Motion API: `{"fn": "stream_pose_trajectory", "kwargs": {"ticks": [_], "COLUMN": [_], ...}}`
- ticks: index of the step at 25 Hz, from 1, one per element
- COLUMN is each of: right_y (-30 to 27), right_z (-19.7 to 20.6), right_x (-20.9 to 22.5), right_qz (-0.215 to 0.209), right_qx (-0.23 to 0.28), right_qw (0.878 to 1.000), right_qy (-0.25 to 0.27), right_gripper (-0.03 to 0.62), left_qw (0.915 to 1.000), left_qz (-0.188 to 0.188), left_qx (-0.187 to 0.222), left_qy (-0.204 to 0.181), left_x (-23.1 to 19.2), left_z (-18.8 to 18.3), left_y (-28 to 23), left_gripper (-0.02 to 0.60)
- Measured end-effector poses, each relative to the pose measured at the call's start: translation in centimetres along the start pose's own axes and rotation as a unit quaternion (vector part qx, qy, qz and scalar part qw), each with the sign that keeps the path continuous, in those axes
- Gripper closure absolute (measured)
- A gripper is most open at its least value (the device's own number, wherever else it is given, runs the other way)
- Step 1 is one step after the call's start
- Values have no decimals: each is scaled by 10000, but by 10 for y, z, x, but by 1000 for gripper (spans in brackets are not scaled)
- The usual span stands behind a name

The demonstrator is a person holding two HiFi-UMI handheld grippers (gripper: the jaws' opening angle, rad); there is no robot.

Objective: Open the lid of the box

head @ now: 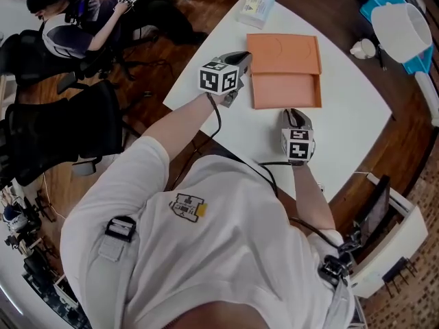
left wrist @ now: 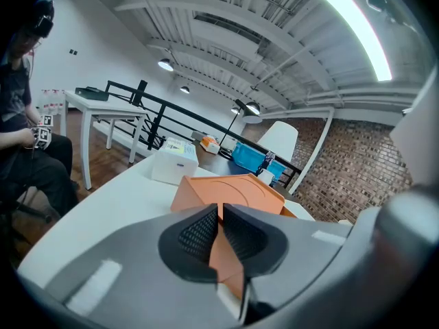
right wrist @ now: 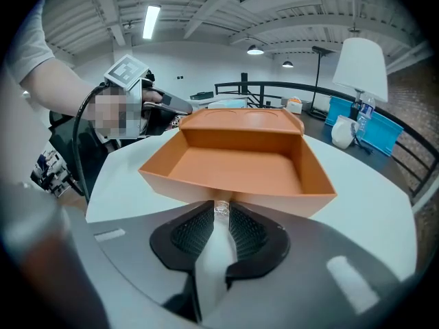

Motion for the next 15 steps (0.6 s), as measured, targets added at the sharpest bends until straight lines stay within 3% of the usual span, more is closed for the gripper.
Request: {"fn": "stream_pose_trajectory", "kwargs": {"ticks": [8, 15], "right_y": [3, 26], "right_z": [4, 11], "right_x": [0, 1], "right_qz": [-113, -351], "right_qx": [83, 619], "right_qw": [9998, 9951], "right_qy": [-163, -682], "right_gripper": [520, 471], "left_qw": [10000, 9992], "left_qz": [-23, -280], "left_qx": [54, 254], "left_qy": [-15, 89], "left_x": [2, -1], "left_z": [0, 5], "left_y": [2, 34], "left_gripper": [558, 558]}}
Point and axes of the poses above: the fingertips, and each gripper's own axes: y backward along the fingers, x to its right, z out of its underside, the point moved 3 cm from there along y, backward along the fingers, and after that the axes turned 14 degrees about x, right-handed, at the moved point
